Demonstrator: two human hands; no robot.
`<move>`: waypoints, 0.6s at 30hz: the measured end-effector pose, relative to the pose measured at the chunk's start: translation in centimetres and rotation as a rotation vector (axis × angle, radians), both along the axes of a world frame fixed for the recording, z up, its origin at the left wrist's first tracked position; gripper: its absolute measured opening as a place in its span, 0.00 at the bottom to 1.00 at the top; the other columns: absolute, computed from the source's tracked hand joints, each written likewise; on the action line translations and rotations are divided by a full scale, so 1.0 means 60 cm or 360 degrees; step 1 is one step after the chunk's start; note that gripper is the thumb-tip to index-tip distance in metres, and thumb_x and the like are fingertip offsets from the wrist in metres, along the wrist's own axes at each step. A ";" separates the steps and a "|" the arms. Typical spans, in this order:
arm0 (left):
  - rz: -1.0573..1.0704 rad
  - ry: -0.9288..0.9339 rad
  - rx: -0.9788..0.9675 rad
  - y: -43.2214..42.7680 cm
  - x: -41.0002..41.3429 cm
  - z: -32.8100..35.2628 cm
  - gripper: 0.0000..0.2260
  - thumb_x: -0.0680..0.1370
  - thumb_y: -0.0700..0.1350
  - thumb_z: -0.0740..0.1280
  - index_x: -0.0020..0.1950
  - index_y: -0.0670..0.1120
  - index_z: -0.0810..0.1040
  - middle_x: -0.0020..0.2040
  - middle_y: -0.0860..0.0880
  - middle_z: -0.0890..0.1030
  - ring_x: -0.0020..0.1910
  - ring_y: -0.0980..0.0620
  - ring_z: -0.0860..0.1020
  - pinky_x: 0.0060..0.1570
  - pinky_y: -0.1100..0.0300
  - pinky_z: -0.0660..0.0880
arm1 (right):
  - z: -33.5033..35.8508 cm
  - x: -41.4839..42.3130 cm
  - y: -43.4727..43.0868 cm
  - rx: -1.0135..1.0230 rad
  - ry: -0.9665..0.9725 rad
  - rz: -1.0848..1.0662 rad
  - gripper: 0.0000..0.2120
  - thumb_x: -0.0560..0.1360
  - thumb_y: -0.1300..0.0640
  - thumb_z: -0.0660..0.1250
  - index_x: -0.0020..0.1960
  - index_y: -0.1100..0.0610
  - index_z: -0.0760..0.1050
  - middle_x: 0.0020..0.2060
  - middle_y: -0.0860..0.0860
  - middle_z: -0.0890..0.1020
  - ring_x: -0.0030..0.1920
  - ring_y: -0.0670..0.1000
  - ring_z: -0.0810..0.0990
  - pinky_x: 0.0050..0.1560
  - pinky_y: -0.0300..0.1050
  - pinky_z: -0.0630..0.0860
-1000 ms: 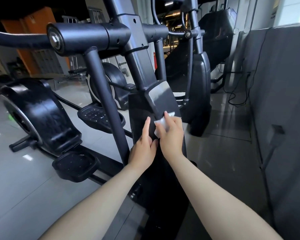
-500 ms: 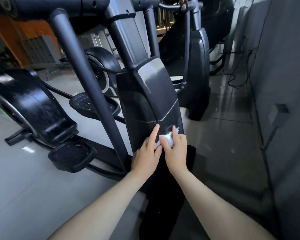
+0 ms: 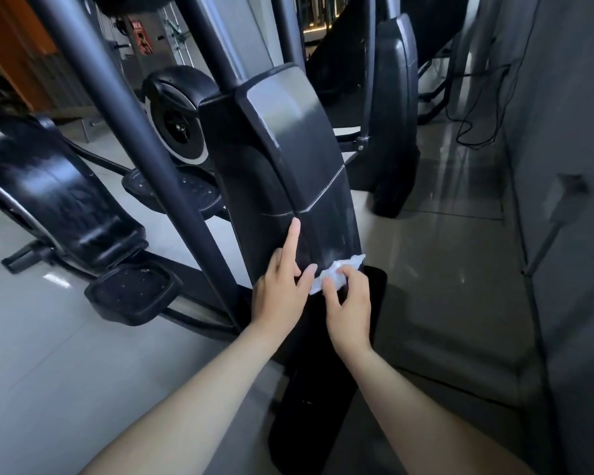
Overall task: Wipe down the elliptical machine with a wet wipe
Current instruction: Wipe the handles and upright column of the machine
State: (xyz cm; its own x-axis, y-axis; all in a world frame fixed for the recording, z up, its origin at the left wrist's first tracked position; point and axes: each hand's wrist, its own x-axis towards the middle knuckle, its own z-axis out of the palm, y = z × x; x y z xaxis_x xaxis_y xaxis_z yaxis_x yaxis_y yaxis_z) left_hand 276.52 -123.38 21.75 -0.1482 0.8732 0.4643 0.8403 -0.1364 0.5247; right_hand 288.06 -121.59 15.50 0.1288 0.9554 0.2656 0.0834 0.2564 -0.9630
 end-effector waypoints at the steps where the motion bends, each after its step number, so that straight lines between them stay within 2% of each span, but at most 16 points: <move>1: -0.0005 0.0014 0.0007 0.001 -0.001 0.000 0.43 0.81 0.51 0.67 0.71 0.80 0.35 0.43 0.58 0.69 0.43 0.64 0.72 0.44 0.53 0.77 | -0.001 -0.002 -0.002 -0.0035 -0.0008 -0.0009 0.06 0.82 0.52 0.67 0.57 0.50 0.74 0.56 0.42 0.75 0.57 0.36 0.73 0.55 0.34 0.71; 2: -0.0013 0.0028 0.0003 0.001 -0.003 0.001 0.43 0.81 0.51 0.68 0.72 0.79 0.36 0.42 0.58 0.69 0.43 0.63 0.73 0.44 0.54 0.77 | 0.006 -0.004 0.001 -0.0049 -0.0012 -0.0011 0.05 0.82 0.52 0.65 0.57 0.50 0.74 0.56 0.43 0.76 0.57 0.37 0.73 0.54 0.33 0.71; 4: -0.0010 0.0064 -0.0042 0.001 -0.011 0.004 0.42 0.81 0.52 0.68 0.75 0.76 0.38 0.42 0.58 0.70 0.41 0.61 0.74 0.44 0.54 0.77 | 0.035 -0.012 0.014 0.0033 -0.0051 0.0010 0.06 0.82 0.50 0.63 0.55 0.51 0.75 0.57 0.46 0.77 0.59 0.41 0.74 0.57 0.38 0.72; 7: -0.0029 0.0111 -0.0126 -0.007 -0.014 0.009 0.43 0.80 0.50 0.68 0.76 0.74 0.38 0.42 0.57 0.72 0.40 0.57 0.75 0.46 0.50 0.79 | 0.092 -0.018 0.033 0.0234 -0.0118 0.0053 0.15 0.84 0.47 0.58 0.64 0.52 0.76 0.65 0.45 0.77 0.68 0.43 0.72 0.70 0.47 0.70; 8: -0.0038 0.0105 -0.0147 -0.008 -0.013 0.010 0.42 0.80 0.49 0.67 0.77 0.73 0.38 0.42 0.56 0.73 0.41 0.54 0.76 0.46 0.47 0.79 | 0.105 -0.020 0.037 0.0278 -0.0130 0.0076 0.15 0.84 0.47 0.56 0.64 0.51 0.75 0.66 0.43 0.76 0.70 0.42 0.71 0.73 0.49 0.68; 9: -0.0043 0.0091 -0.0157 -0.008 -0.012 0.009 0.42 0.80 0.48 0.67 0.77 0.72 0.39 0.43 0.56 0.73 0.41 0.53 0.76 0.46 0.45 0.79 | 0.113 -0.020 0.039 0.0292 -0.0142 0.0111 0.15 0.85 0.47 0.54 0.64 0.49 0.74 0.67 0.42 0.75 0.71 0.42 0.69 0.74 0.50 0.67; 11: -0.0033 0.0058 -0.0152 -0.010 -0.008 0.008 0.42 0.80 0.47 0.67 0.78 0.71 0.40 0.43 0.56 0.73 0.41 0.53 0.76 0.46 0.45 0.79 | 0.111 -0.019 0.035 0.0264 -0.0194 0.0181 0.19 0.85 0.48 0.51 0.73 0.47 0.69 0.72 0.43 0.73 0.74 0.45 0.68 0.75 0.50 0.67; 13: -0.0028 0.0059 -0.0134 -0.011 -0.007 0.006 0.43 0.81 0.48 0.68 0.77 0.73 0.38 0.42 0.56 0.73 0.40 0.55 0.76 0.45 0.47 0.79 | 0.090 -0.014 0.025 0.0146 -0.0217 0.0222 0.21 0.86 0.49 0.49 0.78 0.43 0.61 0.74 0.41 0.70 0.73 0.45 0.69 0.70 0.44 0.68; 14: -0.0027 0.0063 -0.0129 -0.012 -0.007 0.005 0.44 0.81 0.48 0.68 0.77 0.73 0.37 0.41 0.56 0.74 0.39 0.56 0.76 0.44 0.48 0.79 | 0.075 -0.010 0.020 0.0042 -0.0206 0.0216 0.21 0.86 0.49 0.49 0.78 0.41 0.60 0.72 0.41 0.73 0.70 0.44 0.73 0.65 0.42 0.70; 16: -0.0021 0.0048 -0.0126 -0.013 -0.003 0.003 0.44 0.81 0.49 0.68 0.77 0.73 0.37 0.40 0.55 0.74 0.39 0.56 0.76 0.44 0.49 0.79 | 0.051 -0.002 0.016 -0.0174 -0.0193 0.0181 0.17 0.86 0.48 0.49 0.73 0.43 0.64 0.59 0.45 0.79 0.56 0.48 0.79 0.52 0.45 0.70; 18: -0.0020 0.0024 -0.0111 -0.013 0.002 0.000 0.43 0.81 0.48 0.68 0.77 0.72 0.38 0.40 0.56 0.74 0.39 0.56 0.76 0.44 0.49 0.79 | 0.049 0.005 0.021 -0.0259 -0.0208 0.0161 0.16 0.85 0.47 0.50 0.70 0.46 0.67 0.55 0.46 0.80 0.54 0.49 0.79 0.50 0.46 0.69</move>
State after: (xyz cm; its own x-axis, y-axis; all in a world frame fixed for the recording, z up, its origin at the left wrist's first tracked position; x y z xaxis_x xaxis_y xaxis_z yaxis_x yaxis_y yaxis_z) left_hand 276.66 -124.17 21.78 -0.1306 0.9053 0.4042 0.8465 -0.1104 0.5208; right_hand 288.36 -120.30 18.46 0.0048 0.9933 0.1154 0.1920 0.1123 -0.9750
